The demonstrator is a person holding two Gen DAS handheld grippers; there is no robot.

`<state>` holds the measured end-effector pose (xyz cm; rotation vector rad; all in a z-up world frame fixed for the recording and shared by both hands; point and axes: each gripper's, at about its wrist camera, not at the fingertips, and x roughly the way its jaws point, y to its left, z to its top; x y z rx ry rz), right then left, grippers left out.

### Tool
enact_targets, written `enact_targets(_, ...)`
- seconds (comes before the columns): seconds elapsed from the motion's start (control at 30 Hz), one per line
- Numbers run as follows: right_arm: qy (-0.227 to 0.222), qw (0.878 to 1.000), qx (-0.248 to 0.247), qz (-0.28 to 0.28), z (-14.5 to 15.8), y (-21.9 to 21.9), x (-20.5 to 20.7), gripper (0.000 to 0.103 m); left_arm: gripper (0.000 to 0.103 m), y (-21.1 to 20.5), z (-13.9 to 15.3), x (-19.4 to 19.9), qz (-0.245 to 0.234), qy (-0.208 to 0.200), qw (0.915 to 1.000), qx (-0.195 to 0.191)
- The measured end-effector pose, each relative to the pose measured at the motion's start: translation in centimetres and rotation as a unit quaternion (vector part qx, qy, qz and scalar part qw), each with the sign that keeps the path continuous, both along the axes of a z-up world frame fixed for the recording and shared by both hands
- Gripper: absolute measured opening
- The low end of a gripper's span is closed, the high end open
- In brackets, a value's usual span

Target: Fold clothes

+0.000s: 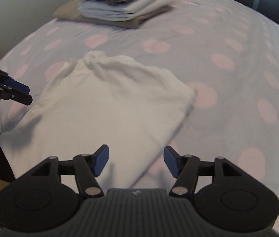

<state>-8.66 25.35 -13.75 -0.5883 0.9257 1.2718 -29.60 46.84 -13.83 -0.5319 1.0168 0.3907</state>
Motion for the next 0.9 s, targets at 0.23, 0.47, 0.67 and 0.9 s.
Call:
enact_targets(0.23,0.103,0.986,0.049,-0.122,-2.4,-2.5,2.2,0.063,0.043,4.1,-3.4,0.5,0.032,-0.033,0.9984,-0.032)
enact_targets(0.47,0.168,0.967,0.062,-0.179,-5.9,-0.3,4.6,0.058,0.043,5.3,-5.8,1.4,0.028,-0.049,0.9965,-0.061)
enact_targets(0.67,0.197,0.961,0.075,-0.179,-7.3,1.9,6.6,0.059,0.039,7.3,-6.5,2.6,0.031,-0.082,0.9922,-0.089)
enact_targets(0.9,0.191,0.961,0.089,-0.180,-7.7,4.0,7.9,0.019,0.010,6.6,-5.8,4.3,0.021,-0.101,0.9926,-0.065)
